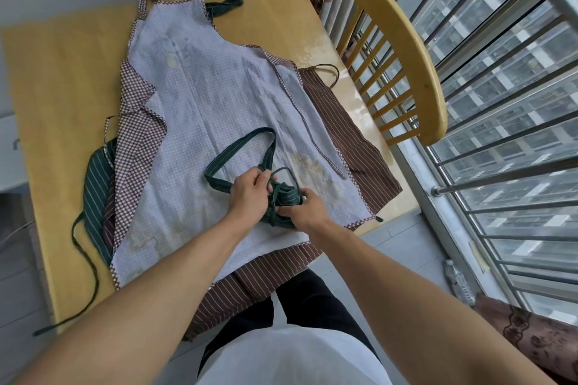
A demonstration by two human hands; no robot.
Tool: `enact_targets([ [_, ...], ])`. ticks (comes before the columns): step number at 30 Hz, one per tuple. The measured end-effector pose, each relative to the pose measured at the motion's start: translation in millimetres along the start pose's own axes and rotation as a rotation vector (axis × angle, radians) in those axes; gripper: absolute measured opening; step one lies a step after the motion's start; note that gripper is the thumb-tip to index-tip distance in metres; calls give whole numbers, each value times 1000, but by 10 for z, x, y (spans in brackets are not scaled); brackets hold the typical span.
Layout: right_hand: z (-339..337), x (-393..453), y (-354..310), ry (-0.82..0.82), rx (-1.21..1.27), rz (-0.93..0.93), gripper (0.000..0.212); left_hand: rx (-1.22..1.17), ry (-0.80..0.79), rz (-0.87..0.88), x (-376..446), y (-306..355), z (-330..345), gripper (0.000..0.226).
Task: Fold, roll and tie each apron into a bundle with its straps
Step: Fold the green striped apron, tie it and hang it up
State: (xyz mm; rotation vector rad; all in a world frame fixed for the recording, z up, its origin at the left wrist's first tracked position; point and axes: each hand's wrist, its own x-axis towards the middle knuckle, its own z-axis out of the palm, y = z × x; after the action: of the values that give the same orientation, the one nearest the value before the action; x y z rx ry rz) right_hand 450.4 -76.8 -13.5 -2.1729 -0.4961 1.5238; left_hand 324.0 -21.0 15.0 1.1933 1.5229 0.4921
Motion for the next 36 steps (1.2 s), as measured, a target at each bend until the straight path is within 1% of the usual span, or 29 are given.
enact_targets([
  [2,43,-3,10,48,-4,-7,58,-14,0,35,-52,43,59,31],
  [4,96,-33,38,89,-28,-6,54,-10,-5,59,-96,49,83,31],
  [6,128,-42,79,79,-56,17,48,0,-34,88,-121,13,83,32],
  [8,153,-85,82,66,-75,41,35,45,-91,147,-165,1,81,32],
  [9,163,-101,90,67,-91,44,35,76,-114,178,-185,0,86,33],
  [11,181,-97,108,82,-110,59,46,113,-125,214,-191,-17,77,34],
  [14,141,-109,91,71,-149,80,47,121,-148,219,-176,-63,41,33],
  [16,78,-127,100,93,-335,20,57,126,-173,186,-134,-127,38,30],
  [18,21,-167,142,206,-492,-116,65,114,-209,151,-114,-183,54,29],
  [20,-52,-187,193,247,-467,-325,73,108,-260,137,-108,-221,81,28],
  [21,-97,-199,190,228,-432,-413,72,114,-280,133,-108,-231,86,28],
  [22,-144,-218,167,201,-400,-472,64,125,-295,135,-105,-239,85,27],
  [23,-186,-246,134,190,-379,-504,52,132,-300,136,-103,-249,82,27],
  [25,-255,-282,73,195,-332,-509,27,132,-290,130,-75,-252,78,28],
  [26,-283,-295,57,201,-336,-515,22,121,-277,122,-56,-246,81,29],
  [29,-336,-359,47,173,-358,-532,15,55,-244,89,0,-225,92,32],
  [31,-367,-394,50,119,-337,-527,17,17,-233,81,24,-208,102,31],
  [32,-377,-408,52,83,-373,-539,21,-4,-231,79,30,-208,104,30],
  [34,-370,-406,78,32,-541,-599,26,-28,-227,80,23,-224,104,28],
  [36,-365,-357,108,77,-688,-683,25,-10,-229,94,-3,-243,109,27],
])
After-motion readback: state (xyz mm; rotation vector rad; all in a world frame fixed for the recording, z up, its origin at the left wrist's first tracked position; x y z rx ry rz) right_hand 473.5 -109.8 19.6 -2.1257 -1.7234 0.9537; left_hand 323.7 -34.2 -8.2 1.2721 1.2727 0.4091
